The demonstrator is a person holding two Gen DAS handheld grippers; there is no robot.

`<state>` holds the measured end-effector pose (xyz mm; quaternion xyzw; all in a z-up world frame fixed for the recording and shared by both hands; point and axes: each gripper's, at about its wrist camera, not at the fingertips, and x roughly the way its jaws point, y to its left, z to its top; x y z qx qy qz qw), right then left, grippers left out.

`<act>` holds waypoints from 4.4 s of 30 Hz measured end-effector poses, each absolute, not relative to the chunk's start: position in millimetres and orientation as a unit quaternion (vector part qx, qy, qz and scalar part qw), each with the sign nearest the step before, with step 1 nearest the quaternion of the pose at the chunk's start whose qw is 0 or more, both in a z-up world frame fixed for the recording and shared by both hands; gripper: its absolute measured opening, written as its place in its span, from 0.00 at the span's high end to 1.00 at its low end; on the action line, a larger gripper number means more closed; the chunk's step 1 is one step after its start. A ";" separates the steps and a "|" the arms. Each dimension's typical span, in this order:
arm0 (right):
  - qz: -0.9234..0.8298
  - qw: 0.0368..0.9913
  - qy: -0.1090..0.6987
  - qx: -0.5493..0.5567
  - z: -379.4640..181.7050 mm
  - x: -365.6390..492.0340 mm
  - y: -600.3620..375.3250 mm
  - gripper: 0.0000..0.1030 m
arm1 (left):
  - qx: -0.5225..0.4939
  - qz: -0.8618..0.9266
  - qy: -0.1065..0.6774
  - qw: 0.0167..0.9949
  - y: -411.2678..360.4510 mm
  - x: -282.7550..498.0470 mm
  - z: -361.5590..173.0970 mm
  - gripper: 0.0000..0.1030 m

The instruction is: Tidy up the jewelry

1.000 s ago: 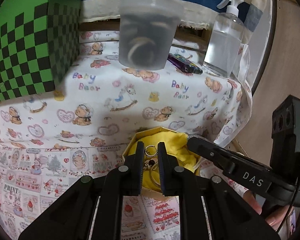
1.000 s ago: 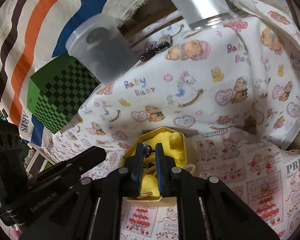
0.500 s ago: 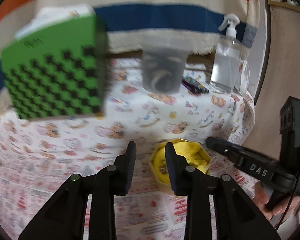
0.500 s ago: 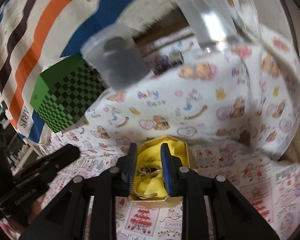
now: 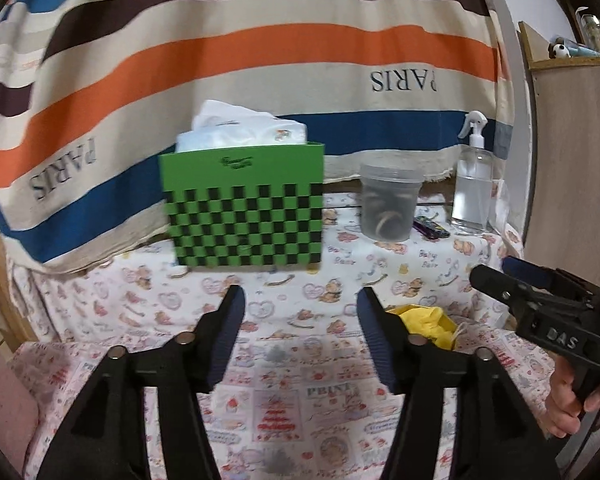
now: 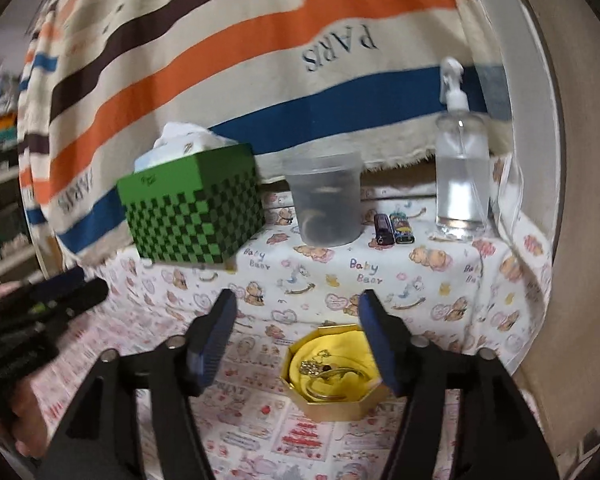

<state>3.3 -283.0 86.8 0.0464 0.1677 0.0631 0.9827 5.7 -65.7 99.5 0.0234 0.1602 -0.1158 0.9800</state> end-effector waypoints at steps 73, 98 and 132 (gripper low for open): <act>0.003 0.988 0.153 0.006 22.4 -6.2 -262.3 0.00 | 0.003 -0.031 0.152 0.988 -43.6 17.5 19.5 0.00; 0.002 0.988 0.153 0.005 22.9 -6.5 -261.7 0.00 | 0.005 -0.041 0.156 0.987 -45.8 17.5 19.2 0.00; 0.003 0.988 0.154 0.004 22.1 -5.5 -261.1 0.00 | 0.005 -0.040 0.155 0.987 -44.9 17.1 19.7 0.00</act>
